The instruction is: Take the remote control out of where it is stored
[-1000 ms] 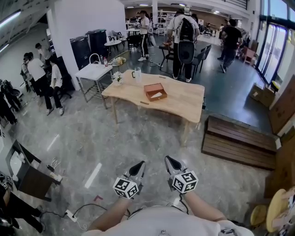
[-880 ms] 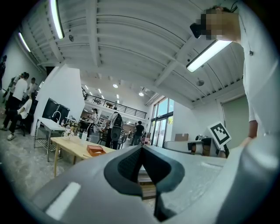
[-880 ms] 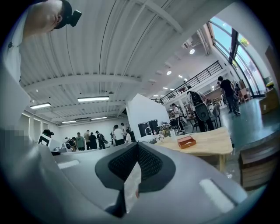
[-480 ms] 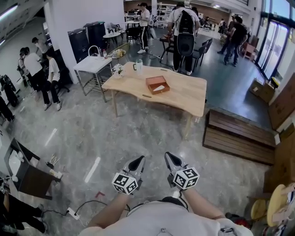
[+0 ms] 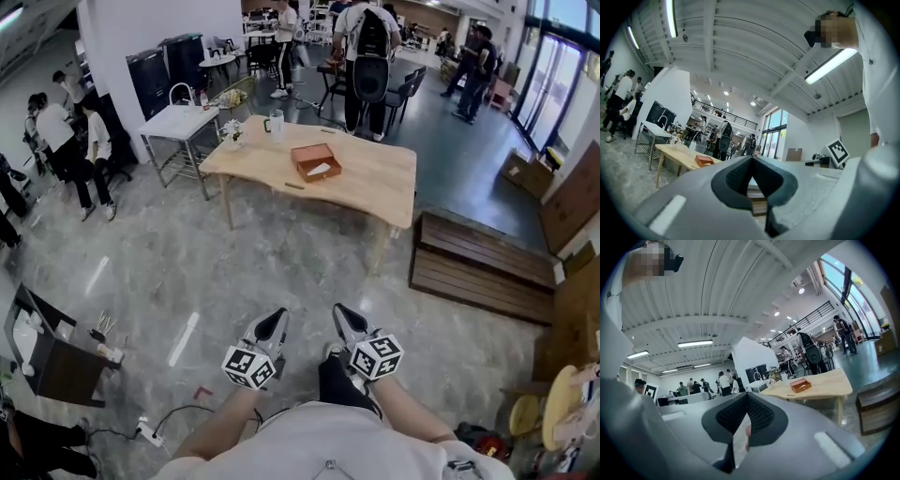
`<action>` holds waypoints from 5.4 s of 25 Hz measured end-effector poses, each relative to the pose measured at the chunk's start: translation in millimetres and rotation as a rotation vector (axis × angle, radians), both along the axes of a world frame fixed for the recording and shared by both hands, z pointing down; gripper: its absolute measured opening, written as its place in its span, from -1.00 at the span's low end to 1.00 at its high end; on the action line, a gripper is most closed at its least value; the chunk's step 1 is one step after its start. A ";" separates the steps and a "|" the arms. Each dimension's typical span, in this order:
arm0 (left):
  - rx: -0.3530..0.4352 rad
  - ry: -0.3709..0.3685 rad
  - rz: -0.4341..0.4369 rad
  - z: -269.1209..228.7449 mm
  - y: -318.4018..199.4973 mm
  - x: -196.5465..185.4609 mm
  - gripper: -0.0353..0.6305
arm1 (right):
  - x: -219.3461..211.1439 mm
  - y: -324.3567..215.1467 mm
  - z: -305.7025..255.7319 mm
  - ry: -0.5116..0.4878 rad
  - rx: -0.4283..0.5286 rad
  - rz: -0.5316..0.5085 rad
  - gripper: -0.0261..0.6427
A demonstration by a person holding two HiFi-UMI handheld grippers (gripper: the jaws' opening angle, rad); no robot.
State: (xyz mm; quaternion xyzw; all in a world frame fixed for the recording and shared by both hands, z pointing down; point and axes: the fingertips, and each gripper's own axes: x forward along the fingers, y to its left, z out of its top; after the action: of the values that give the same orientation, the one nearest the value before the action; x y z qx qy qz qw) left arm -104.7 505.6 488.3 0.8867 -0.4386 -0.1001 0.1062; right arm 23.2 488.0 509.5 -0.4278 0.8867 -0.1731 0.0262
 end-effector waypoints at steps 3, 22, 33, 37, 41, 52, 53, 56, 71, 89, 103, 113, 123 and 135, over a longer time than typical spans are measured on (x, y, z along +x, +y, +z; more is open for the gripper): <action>0.002 0.001 -0.007 1.4 -16.5 -0.7 -0.89 | 1.3 -17.9 3.5 -0.013 0.003 0.001 -0.84; -0.061 -0.026 -0.054 10.5 -211.8 35.1 -0.89 | 39.3 -216.6 13.8 -0.032 -0.046 -0.031 -0.84; -0.035 -0.040 -0.109 0.3 -343.3 71.1 -0.89 | 68.3 -352.2 7.5 -0.002 -0.020 -0.096 -0.84; -0.019 -0.040 -0.112 -3.4 -371.6 86.5 -0.89 | 77.6 -386.5 14.2 0.001 -0.030 -0.116 -0.84; -0.027 -0.049 -0.116 -2.1 -390.2 92.5 -0.89 | 81.4 -408.7 15.9 -0.002 -0.036 -0.122 -0.84; -0.035 -0.033 -0.102 15.6 -475.4 83.5 -0.89 | 78.9 -486.1 35.9 0.012 -0.056 -0.088 -0.84; -0.032 -0.031 -0.097 15.4 -486.1 81.0 -0.89 | 77.0 -495.6 36.6 0.015 -0.057 -0.082 -0.84; -0.023 -0.037 -0.087 13.6 -519.3 70.8 -0.89 | 68.5 -526.0 38.4 0.024 -0.062 -0.071 -0.84; -0.038 -0.020 0.027 -1.9 -712.2 -8.2 -0.89 | -20.9 -709.7 22.0 0.040 -0.091 0.022 -0.84; -0.083 -0.014 0.067 14.3 -847.4 -30.7 -0.89 | -42.5 -839.3 40.1 0.053 -0.135 0.055 -0.84; -0.092 -0.049 0.002 11.8 -969.5 11.2 -0.89 | -7.9 -974.0 36.2 0.069 -0.101 -0.043 -0.84; -0.161 -0.058 0.017 43.3 -1005.2 3.0 -0.89 | -14.5 -1005.0 84.0 0.110 -0.241 0.008 -0.84; -0.293 -0.063 0.087 125.4 -1036.9 -2.1 -0.89 | 5.6 -1013.4 206.6 0.241 -0.544 0.183 -0.60; -0.487 -0.049 0.083 228.6 -1052.2 -33.3 -0.89 | 22.2 -977.7 374.4 0.311 -1.163 0.409 -0.11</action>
State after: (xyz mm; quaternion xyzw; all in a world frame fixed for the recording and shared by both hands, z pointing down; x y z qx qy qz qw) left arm -138.0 -546.6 716.9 0.8544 -0.4153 0.0345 0.3102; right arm 45.4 -489.7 883.9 -0.5531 0.5415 -0.5538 -0.3070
